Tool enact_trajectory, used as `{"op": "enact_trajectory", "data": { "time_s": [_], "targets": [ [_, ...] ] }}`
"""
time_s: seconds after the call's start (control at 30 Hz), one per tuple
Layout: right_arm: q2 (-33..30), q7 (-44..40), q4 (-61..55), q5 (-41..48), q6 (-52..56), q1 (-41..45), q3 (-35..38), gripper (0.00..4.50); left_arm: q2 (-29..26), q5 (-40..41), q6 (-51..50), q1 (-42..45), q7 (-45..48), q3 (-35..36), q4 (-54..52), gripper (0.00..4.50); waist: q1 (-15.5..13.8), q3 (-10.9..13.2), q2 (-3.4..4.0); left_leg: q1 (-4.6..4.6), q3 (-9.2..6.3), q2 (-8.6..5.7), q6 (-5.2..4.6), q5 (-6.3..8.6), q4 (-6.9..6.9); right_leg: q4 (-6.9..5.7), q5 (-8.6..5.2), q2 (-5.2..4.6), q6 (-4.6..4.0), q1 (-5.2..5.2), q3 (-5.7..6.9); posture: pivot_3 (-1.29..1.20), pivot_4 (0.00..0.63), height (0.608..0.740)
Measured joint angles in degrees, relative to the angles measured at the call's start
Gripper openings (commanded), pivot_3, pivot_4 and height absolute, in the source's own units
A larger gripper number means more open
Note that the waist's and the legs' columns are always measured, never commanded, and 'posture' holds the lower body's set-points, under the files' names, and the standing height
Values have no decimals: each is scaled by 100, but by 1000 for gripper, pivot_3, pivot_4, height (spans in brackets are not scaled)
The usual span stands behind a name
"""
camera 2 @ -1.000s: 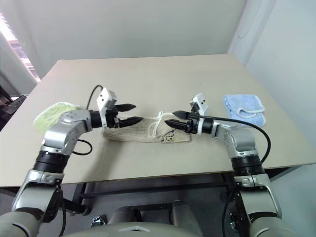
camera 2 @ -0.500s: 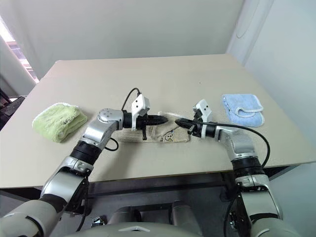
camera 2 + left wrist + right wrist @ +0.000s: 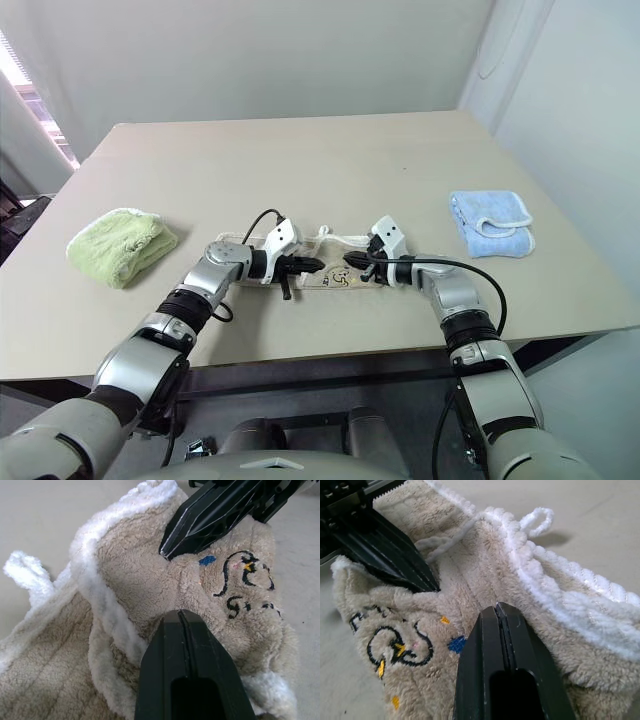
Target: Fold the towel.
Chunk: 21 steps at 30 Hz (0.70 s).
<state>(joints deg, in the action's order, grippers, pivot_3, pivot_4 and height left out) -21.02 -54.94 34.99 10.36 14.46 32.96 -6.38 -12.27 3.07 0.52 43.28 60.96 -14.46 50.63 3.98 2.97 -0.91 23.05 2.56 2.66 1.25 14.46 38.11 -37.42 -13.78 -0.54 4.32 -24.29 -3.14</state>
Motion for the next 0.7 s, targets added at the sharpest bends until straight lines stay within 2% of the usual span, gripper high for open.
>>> {"op": "enact_trajectory", "data": {
  "time_s": [0.3,0.43,0.57,0.63,0.7],
  "targets": [
    [76,-168,-213,457,394,0,370,0,51,46,-43,14,75,211,47,39,-1,0,1,2,-1,0,0,0,0,-1,1,0,1,0,0,0,0,729],
    [15,-363,-671,693,669,-96,470,0,-93,332,-541,14,339,461,-396,39,5,1,1,6,-3,0,0,0,0,-2,1,0,1,-4,0,0,0,729],
    [-19,-406,-1009,800,928,-254,468,0,-442,882,-1553,-10,527,839,-1326,39,13,2,1,9,-5,1,0,0,-1,-3,1,1,2,-6,1,0,0,729],
    [-28,-392,-1140,840,1044,-320,467,0,-764,1207,-2166,-61,579,1082,-2004,380,25,2,2,8,-6,2,0,0,-1,-6,4,1,8,-9,1,0,0,729],
    [-34,-357,-1262,840,1114,-338,458,0,-1130,1454,-2648,-178,500,1365,-2559,939,34,2,4,4,-5,3,0,0,-2,-10,5,1,9,-8,1,0,0,729]
  ]
}}
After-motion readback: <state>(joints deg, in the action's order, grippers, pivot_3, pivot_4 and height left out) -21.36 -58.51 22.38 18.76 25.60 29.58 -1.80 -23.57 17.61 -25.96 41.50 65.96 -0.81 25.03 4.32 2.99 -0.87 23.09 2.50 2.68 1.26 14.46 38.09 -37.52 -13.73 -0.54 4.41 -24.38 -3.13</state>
